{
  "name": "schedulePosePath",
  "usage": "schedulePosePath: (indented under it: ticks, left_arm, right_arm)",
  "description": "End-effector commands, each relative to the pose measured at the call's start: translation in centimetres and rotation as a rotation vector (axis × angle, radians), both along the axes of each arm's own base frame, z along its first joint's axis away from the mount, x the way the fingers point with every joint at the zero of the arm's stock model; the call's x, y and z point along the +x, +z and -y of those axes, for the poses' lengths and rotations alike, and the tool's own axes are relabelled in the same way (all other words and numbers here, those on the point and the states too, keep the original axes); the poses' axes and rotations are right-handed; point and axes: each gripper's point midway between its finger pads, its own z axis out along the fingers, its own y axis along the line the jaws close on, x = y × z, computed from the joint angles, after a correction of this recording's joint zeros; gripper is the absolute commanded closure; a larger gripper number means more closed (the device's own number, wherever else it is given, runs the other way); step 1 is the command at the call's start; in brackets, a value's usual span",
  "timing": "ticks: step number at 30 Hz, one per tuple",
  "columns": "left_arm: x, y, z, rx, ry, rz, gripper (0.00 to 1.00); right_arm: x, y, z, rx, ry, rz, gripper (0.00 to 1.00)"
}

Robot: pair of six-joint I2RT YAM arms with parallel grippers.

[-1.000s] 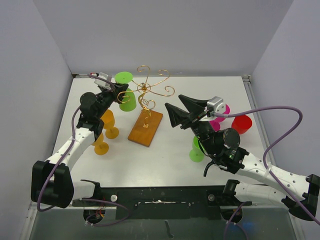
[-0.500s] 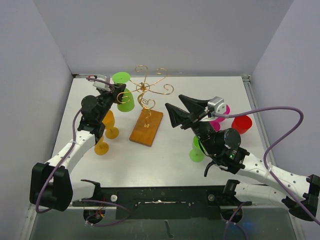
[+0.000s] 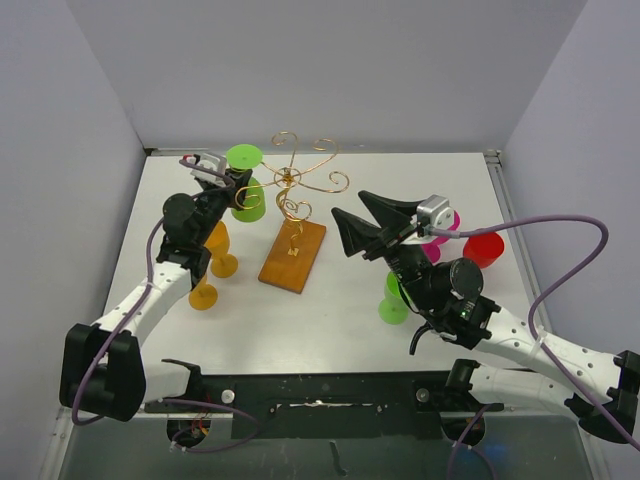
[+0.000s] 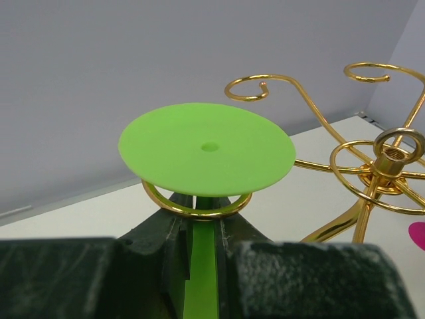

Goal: Place the wine glass upside down on the wine glass rack

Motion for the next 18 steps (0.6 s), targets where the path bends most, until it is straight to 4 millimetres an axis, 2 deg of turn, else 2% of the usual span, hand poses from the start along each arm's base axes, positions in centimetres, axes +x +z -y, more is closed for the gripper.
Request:
schedulePosePath:
  ticks: [1, 6, 18]
  left_arm:
    - [0.6, 3.4, -0.9, 0.041, 0.055, 0.153, 1.0]
    - [0.9, 3.7, -2.0, 0.011, 0.115, 0.179, 1.0]
    - [-0.1, 4.1, -2.4, -0.047, 0.122, 0.215, 1.0]
  right_arm:
    - [-0.6, 2.1, 0.9, 0.072, 0.009, 0.041, 0.42]
    - [-0.8, 2.3, 1.0, 0.076, 0.014, 0.045, 0.42]
    - [-0.9, 2.2, 1.1, 0.075, 0.016, 0.046, 0.42]
